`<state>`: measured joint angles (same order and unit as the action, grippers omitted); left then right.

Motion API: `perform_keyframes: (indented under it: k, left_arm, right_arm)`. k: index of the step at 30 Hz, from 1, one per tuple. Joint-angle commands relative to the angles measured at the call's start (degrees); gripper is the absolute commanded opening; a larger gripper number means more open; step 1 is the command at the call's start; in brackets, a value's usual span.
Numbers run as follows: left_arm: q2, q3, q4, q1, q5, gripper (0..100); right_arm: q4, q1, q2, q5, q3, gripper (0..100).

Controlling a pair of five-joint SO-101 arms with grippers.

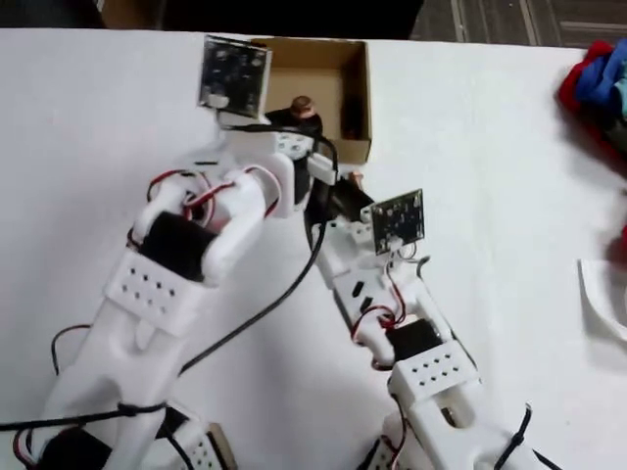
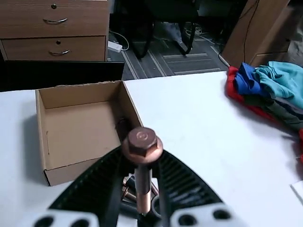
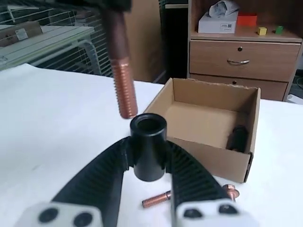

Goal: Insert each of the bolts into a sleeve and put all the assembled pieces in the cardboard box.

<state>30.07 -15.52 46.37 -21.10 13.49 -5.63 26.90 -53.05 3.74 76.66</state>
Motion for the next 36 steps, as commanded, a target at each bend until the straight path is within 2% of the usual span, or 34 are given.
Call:
perform_keyframes:
  k: [1, 5, 15, 31, 36]
  left_arm:
    - [-0.35, 3.3, -1.76, -3.16, -1.85, 3]
    - [-0.62, 3.65, -1.76, -4.13, -4.22, 3]
    - [-0.26, 9.01, 1.58, -3.78, -4.31, 3]
    - [-0.88, 5.05, -3.43, -3.78, -4.4, 3]
    - [-0.97, 4.7, -3.43, -3.96, -7.3, 3]
  right_arm:
    - [0.13, -0.22, -0.31, 0.35, -3.52, 2.2]
    - [0.22, -0.22, 0.04, 0.35, -3.52, 2.2]
    - [0.31, -0.48, 0.22, 0.35, -3.43, 2.2]
    - [0.31, -0.22, 0.22, 0.26, -3.43, 2.2]
    - [0.31, -0.22, 0.22, 0.26, -3.43, 2.2]
